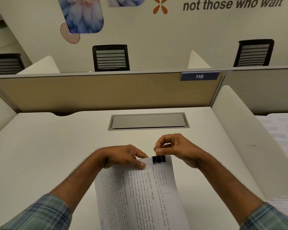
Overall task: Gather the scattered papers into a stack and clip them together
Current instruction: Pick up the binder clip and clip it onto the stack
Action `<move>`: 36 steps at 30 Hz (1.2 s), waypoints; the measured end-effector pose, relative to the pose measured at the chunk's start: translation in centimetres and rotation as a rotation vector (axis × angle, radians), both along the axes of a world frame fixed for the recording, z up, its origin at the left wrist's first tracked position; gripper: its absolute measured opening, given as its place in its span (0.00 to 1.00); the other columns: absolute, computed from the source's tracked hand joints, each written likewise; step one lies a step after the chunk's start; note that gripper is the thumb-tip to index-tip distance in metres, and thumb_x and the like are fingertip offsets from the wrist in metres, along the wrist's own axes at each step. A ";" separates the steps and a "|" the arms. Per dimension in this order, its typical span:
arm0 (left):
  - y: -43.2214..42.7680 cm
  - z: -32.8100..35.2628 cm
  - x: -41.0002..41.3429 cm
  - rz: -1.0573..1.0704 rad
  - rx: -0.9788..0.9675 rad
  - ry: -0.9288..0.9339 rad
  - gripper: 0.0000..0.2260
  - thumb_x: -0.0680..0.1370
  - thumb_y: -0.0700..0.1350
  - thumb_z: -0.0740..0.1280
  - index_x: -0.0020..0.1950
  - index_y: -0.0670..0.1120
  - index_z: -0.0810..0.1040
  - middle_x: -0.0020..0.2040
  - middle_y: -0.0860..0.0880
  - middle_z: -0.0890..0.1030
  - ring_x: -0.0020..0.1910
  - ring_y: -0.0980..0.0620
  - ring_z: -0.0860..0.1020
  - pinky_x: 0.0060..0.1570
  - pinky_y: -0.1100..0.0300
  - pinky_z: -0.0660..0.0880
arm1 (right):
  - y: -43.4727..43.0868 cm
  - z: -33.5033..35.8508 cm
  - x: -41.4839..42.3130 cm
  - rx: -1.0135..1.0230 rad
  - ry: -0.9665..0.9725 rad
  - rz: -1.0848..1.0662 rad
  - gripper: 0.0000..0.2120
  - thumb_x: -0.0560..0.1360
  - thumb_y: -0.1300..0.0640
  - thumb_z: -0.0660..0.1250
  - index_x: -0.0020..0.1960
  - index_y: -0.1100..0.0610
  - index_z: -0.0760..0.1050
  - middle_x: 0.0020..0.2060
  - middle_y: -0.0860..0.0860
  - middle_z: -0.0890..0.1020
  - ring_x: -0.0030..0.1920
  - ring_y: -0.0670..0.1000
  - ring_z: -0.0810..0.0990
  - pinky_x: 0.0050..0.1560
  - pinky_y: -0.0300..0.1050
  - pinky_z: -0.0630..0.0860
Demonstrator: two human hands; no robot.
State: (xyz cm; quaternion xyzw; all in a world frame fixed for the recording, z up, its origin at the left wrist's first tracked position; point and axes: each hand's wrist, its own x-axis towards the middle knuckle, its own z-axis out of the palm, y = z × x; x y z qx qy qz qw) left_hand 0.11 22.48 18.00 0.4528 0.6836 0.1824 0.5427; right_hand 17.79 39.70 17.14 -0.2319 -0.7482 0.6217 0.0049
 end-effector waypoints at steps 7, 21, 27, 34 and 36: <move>0.9 0.1 0.0 0.061 0.059 -0.092 0.14 0.81 0.52 0.69 0.66 0.51 0.83 0.60 0.50 0.86 0.58 0.45 0.85 0.68 0.46 0.77 | 1.2 0.1 1.4 -0.121 0.024 -0.036 0.23 0.73 0.47 0.75 0.66 0.48 0.76 0.56 0.51 0.87 0.61 0.55 0.84 0.62 0.54 0.77; 5.7 -1.9 0.3 0.653 0.250 -0.392 0.13 0.82 0.45 0.67 0.66 0.48 0.81 0.57 0.43 0.87 0.54 0.41 0.86 0.58 0.45 0.82 | 3.0 -7.8 12.2 -0.804 0.184 -0.437 0.54 0.48 0.33 0.85 0.67 0.58 0.76 0.59 0.67 0.84 0.52 0.65 0.84 0.51 0.57 0.86; 10.2 -5.4 2.4 0.946 0.350 -0.622 0.12 0.83 0.41 0.65 0.66 0.45 0.80 0.57 0.42 0.87 0.52 0.42 0.87 0.46 0.49 0.85 | 2.7 -8.3 11.5 -0.349 0.014 -0.517 0.19 0.76 0.57 0.74 0.66 0.58 0.78 0.52 0.53 0.89 0.53 0.53 0.89 0.55 0.49 0.84; 16.0 -10.3 5.0 1.137 0.359 -0.664 0.12 0.83 0.43 0.67 0.65 0.48 0.81 0.56 0.44 0.88 0.55 0.41 0.86 0.50 0.48 0.83 | 6.8 -11.0 11.0 -0.107 -0.034 -0.833 0.04 0.79 0.58 0.72 0.54 0.54 0.81 0.46 0.50 0.90 0.43 0.51 0.90 0.48 0.52 0.86; 17.5 -11.8 5.6 1.176 0.340 -0.673 0.12 0.82 0.43 0.67 0.66 0.47 0.80 0.55 0.44 0.88 0.53 0.42 0.86 0.47 0.50 0.84 | 8.4 -11.8 11.1 -0.012 -0.053 -0.844 0.03 0.80 0.56 0.70 0.54 0.52 0.79 0.47 0.49 0.89 0.43 0.50 0.89 0.46 0.49 0.86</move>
